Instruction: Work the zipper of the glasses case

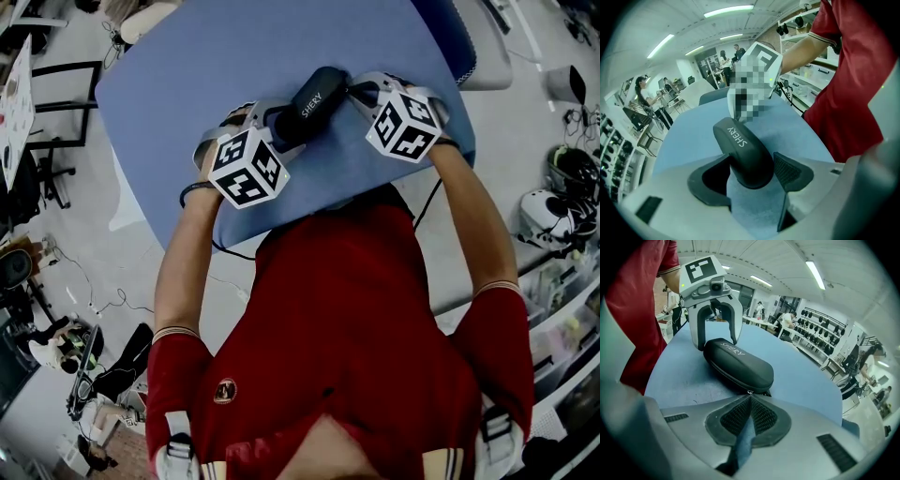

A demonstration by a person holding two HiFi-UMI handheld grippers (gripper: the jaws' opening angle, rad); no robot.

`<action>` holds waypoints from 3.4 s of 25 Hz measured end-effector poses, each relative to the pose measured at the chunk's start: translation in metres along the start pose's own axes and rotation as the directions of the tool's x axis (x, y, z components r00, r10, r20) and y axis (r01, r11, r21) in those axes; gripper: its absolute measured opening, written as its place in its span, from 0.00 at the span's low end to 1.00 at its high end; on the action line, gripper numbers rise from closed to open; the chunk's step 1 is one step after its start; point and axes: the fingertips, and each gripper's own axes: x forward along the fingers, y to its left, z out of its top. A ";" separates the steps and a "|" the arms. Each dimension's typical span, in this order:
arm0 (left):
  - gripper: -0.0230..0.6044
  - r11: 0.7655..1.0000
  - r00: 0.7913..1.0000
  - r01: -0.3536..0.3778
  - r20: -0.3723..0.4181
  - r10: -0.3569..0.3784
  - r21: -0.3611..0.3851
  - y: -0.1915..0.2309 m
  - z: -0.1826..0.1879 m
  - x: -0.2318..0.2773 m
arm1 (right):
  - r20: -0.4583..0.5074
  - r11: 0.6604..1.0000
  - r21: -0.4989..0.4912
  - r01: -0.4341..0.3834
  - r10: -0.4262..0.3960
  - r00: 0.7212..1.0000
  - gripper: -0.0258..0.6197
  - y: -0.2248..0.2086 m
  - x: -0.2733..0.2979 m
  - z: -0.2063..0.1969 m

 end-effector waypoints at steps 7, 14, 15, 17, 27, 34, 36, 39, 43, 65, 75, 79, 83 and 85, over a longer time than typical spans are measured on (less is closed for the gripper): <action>0.50 0.997 0.999 -0.052 0.003 0.052 -0.062 0.003 0.001 0.003 | 0.012 0.999 0.021 -0.025 0.025 1.000 0.04 0.011 0.000 0.006; 0.50 0.995 0.998 -0.059 0.025 0.061 -0.080 0.004 0.001 0.003 | 0.047 0.998 0.034 -0.054 0.053 0.998 0.04 0.051 0.002 0.026; 0.50 0.995 0.998 -0.059 0.026 0.061 -0.080 0.004 0.000 0.002 | 0.052 0.998 0.043 -0.054 0.052 0.997 0.04 0.055 0.004 0.030; 0.50 0.995 0.998 -0.059 0.029 0.062 -0.083 0.006 -0.003 0.002 | 0.059 0.997 0.060 -0.053 0.049 0.997 0.04 0.061 0.007 0.036; 0.50 0.992 0.997 -0.071 0.030 0.074 -0.101 0.003 0.004 0.004 | 0.089 0.994 0.093 -0.064 0.056 0.994 0.04 0.086 0.007 0.047; 0.50 0.989 0.997 -0.052 0.058 0.061 -0.139 0.001 0.009 0.006 | 0.096 0.994 0.079 -0.069 0.062 0.993 0.04 0.091 0.004 0.047; 0.50 0.989 0.996 -0.042 0.068 0.052 -0.142 -0.001 0.012 0.006 | 0.091 0.995 0.066 -0.068 0.062 0.994 0.04 0.089 0.000 0.043; 0.50 0.992 0.997 -0.024 0.073 0.033 -0.121 -0.007 0.017 0.006 | 0.085 0.996 0.052 -0.069 0.065 0.994 0.04 0.086 -0.007 0.034; 0.50 0.997 0.997 0.010 0.072 -0.004 -0.080 -0.020 0.025 0.009 | 0.065 0.997 0.029 -0.071 0.069 0.995 0.04 0.082 -0.017 0.017; 0.50 0.760 0.987 0.158 -0.081 -0.139 0.631 0.023 0.089 0.019 | 0.021 0.996 -0.090 -0.013 0.014 1.000 0.04 0.018 -0.040 -0.037; 0.50 0.657 0.932 0.360 -0.230 -0.280 0.662 0.023 0.082 0.043 | 0.017 0.991 -0.132 -0.022 0.024 1.000 0.04 0.011 -0.039 -0.041; 0.49 0.634 0.924 0.381 -0.250 -0.289 0.673 0.024 0.084 0.048 | 0.006 0.990 -0.135 -0.029 0.030 1.000 0.04 0.012 -0.038 -0.043; 0.49 0.646 0.918 0.395 -0.247 -0.312 0.654 0.025 0.085 0.049 | 0.001 0.994 -0.101 -0.037 0.037 0.999 0.04 0.014 -0.041 -0.047; 0.49 0.652 0.917 0.395 -0.236 -0.321 0.648 0.026 0.083 0.049 | 0.007 0.997 -0.069 -0.032 0.033 0.999 0.04 0.014 -0.043 -0.046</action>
